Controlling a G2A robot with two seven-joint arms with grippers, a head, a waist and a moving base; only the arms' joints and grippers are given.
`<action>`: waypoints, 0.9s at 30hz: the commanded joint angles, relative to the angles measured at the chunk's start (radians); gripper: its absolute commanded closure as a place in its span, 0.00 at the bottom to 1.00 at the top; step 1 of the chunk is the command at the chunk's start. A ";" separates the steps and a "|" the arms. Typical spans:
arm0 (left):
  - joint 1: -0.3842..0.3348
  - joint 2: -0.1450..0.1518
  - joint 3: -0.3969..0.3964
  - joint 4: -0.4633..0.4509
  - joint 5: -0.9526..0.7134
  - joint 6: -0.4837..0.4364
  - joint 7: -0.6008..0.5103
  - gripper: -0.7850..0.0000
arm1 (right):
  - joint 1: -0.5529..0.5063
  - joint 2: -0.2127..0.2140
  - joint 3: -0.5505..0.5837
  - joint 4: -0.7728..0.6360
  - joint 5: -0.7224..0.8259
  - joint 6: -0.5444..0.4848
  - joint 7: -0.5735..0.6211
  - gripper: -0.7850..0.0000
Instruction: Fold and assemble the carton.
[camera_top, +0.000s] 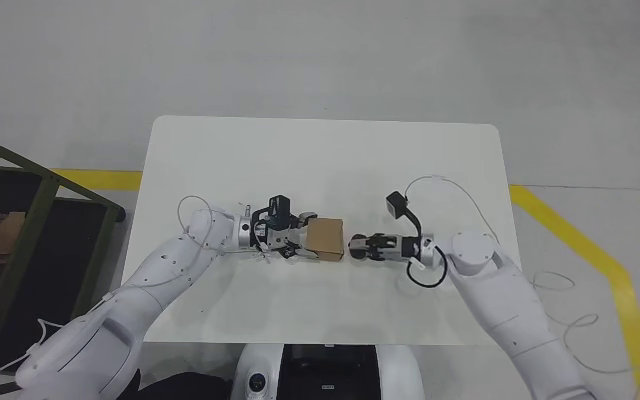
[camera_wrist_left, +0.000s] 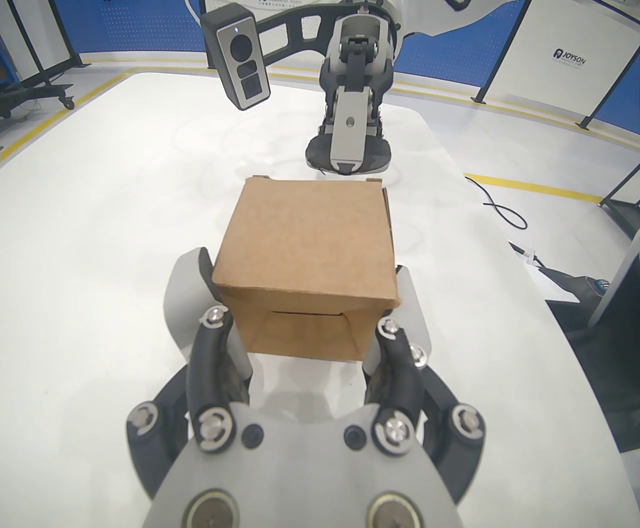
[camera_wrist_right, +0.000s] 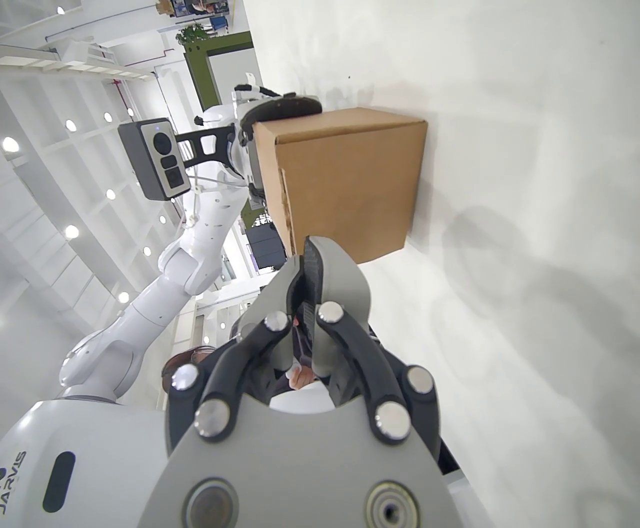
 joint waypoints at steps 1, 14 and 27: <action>0.000 0.000 0.000 -0.002 0.001 0.000 0.000 0.30 | 0.000 0.000 -0.004 0.001 -0.003 0.003 -0.003 1.00; 0.000 -0.001 0.002 -0.004 0.001 -0.003 0.000 0.29 | 0.027 -0.013 -0.056 0.000 -0.011 0.009 -0.006 1.00; 0.001 0.000 0.001 -0.003 0.004 0.004 0.012 0.00 | -0.005 0.010 0.020 -0.029 -0.007 -0.007 -0.024 0.98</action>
